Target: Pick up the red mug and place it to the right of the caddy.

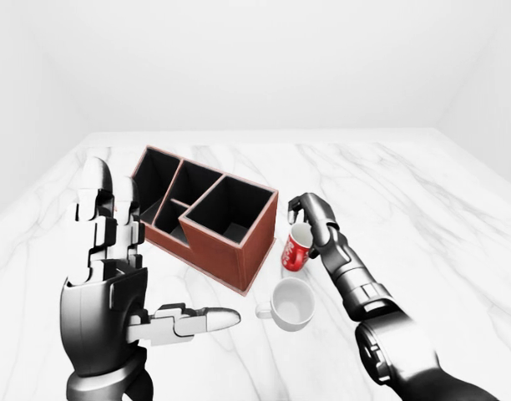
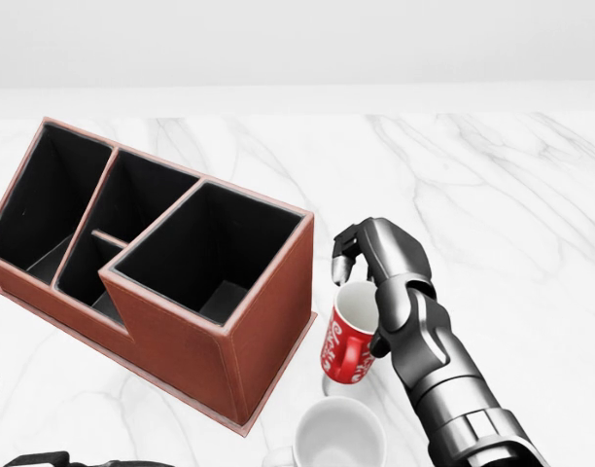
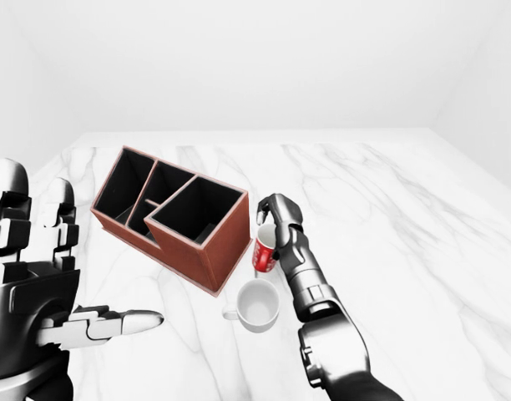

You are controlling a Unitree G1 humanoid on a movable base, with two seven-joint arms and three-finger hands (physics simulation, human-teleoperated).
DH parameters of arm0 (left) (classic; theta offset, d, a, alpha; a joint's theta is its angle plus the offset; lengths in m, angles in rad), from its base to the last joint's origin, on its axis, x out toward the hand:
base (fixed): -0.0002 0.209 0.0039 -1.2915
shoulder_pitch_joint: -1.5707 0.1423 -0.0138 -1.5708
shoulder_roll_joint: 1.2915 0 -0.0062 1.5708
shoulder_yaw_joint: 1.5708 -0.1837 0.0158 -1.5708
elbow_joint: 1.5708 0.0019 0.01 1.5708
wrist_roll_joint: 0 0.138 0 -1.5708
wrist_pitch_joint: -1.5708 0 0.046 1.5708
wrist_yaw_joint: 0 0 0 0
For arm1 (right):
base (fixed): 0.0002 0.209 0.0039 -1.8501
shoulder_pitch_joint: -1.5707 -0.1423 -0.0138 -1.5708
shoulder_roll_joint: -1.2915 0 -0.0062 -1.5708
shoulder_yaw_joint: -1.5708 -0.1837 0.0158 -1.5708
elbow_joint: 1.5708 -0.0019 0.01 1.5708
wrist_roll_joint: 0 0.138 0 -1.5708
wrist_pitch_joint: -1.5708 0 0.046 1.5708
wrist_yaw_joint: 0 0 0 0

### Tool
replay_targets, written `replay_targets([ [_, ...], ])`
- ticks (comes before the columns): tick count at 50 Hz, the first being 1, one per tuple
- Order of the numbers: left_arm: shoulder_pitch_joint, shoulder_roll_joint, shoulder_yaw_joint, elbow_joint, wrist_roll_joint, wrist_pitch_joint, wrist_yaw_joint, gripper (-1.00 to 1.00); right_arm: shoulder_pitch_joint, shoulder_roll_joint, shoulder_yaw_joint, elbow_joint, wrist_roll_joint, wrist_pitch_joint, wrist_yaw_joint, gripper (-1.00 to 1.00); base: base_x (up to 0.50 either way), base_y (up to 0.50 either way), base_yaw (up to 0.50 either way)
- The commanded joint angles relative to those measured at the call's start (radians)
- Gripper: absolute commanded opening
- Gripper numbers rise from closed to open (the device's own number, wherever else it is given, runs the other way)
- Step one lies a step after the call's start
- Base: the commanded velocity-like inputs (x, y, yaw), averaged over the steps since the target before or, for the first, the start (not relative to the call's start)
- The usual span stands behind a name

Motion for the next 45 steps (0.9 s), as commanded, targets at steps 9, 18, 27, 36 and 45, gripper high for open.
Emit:
replay_targets([
  [9,-0.044,0.001,0.012,0.112,-0.007,0.000,0.009,1.00,-0.067,0.022,0.016,0.165,-0.028,-0.047,-0.083,-1.00,0.00,0.00,0.00],
  [18,-0.040,0.000,0.014,0.106,-0.008,0.000,0.007,1.00,-0.081,0.032,0.018,0.219,-0.021,-0.062,-0.132,-1.00,0.00,0.00,0.00],
  [27,-0.041,0.000,0.009,0.106,-0.005,0.000,0.009,1.00,-0.101,0.033,0.011,0.276,-0.004,-0.076,-0.180,-1.00,0.00,0.00,0.00],
  [36,-0.037,0.001,0.006,0.100,-0.005,0.000,0.010,1.00,-0.101,0.038,0.013,0.300,0.005,-0.086,-0.208,-1.00,0.00,0.00,0.00],
  [45,-0.040,0.002,0.005,0.103,-0.005,0.000,0.012,1.00,-0.113,0.030,0.007,0.312,0.015,-0.082,-0.214,-1.00,0.00,0.00,0.00],
])
